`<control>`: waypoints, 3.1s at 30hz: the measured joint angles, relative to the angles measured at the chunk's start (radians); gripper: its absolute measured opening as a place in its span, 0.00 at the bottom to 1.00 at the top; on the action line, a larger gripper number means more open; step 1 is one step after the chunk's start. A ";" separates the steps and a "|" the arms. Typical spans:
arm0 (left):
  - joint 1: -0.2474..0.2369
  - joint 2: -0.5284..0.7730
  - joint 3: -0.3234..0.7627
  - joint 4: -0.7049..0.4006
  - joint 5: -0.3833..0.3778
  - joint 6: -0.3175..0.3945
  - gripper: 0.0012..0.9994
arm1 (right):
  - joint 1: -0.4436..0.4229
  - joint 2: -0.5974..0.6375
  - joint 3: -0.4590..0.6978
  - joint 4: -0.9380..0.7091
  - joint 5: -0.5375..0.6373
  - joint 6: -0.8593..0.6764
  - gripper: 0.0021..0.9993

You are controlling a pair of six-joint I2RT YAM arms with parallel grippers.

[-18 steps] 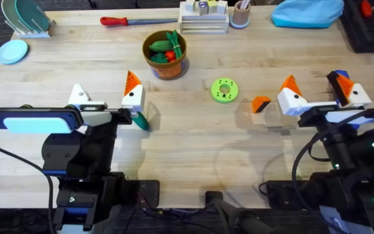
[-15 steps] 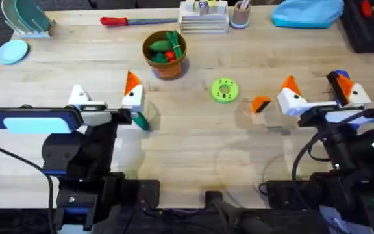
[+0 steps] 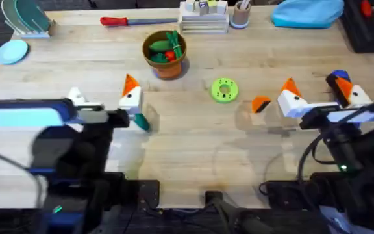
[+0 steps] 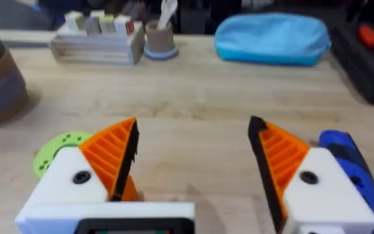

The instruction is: Pick up the gripper from the table and insert it into the empty holder that is missing its gripper. Then pick up a screw, insert it into the mounting hole, and use the screwdriver to tighten it. Finally, clean up the table by picking up the vegetable and placing it into the bucket.

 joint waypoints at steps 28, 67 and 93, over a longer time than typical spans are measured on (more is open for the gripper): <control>0.000 0.915 0.946 -0.997 0.100 -0.303 0.80 | 0.000 0.698 0.950 -0.672 0.000 0.000 0.99; 0.000 0.923 0.763 -0.294 0.764 -0.191 1.00 | 0.000 0.699 0.950 -0.729 0.000 0.000 0.99; -0.055 0.625 0.685 -0.149 0.590 0.034 0.99 | 0.000 0.698 0.950 -0.729 0.000 0.000 0.99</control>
